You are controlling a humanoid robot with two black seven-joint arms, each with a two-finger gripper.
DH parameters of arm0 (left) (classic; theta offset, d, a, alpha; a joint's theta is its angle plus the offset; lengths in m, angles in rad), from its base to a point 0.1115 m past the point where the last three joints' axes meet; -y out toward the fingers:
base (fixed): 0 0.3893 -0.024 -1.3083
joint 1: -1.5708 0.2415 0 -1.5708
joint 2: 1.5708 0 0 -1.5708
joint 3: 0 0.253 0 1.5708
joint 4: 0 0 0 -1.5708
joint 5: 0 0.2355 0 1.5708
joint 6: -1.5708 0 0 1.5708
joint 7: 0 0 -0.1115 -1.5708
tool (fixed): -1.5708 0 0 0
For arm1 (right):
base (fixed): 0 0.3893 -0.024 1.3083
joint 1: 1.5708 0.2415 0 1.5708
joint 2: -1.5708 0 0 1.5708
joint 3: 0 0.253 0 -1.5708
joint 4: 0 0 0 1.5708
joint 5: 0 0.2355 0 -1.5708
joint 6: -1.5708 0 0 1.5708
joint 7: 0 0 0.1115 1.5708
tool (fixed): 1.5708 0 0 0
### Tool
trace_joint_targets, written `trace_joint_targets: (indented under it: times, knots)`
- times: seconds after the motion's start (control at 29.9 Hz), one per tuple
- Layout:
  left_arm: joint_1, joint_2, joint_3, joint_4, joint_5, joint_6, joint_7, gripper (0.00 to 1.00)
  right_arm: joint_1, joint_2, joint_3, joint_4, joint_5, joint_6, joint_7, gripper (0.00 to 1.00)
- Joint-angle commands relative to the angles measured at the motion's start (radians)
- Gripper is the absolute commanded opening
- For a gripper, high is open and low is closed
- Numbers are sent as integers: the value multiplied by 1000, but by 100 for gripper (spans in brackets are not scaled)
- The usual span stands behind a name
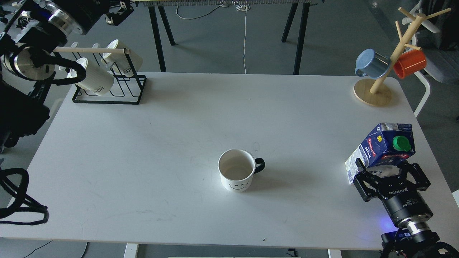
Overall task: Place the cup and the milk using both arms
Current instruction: 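Bring the right gripper up to the milk carton from nearer the robot, then grasp the purple milk carton with the right gripper, then carry the milk carton with the right gripper beside the white mug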
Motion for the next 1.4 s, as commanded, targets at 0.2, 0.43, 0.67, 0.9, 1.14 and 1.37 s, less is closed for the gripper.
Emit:
trace_joint_targets:
  times: [0.2, 0.43, 0.67, 0.9, 1.14, 1.37]
  knots:
    - [-1, -3, 1, 0, 2, 1, 0, 99, 4, 24, 5, -14, -2, 0, -1, 54]
    - [-1, -8, 1, 0, 6, 2, 0, 99, 3, 31, 2, -8, -7, 0, -5, 46]
    - [0, -5, 1, 0, 6, 2, 0, 99, 43, 74, -34, 61, -51, 0, -9, 46]
    - [11, -5, 1, 0, 6, 2, 2, 99, 142, 180, -176, 58, -107, 0, -9, 47]
    - [13, -5, 67, -2, 5, 2, -3, 99, 135, 234, -225, 54, -177, 0, -9, 48]
    - [7, -8, 70, -2, 6, 2, -1, 99, 127, 269, -228, 29, -182, 0, -9, 50]
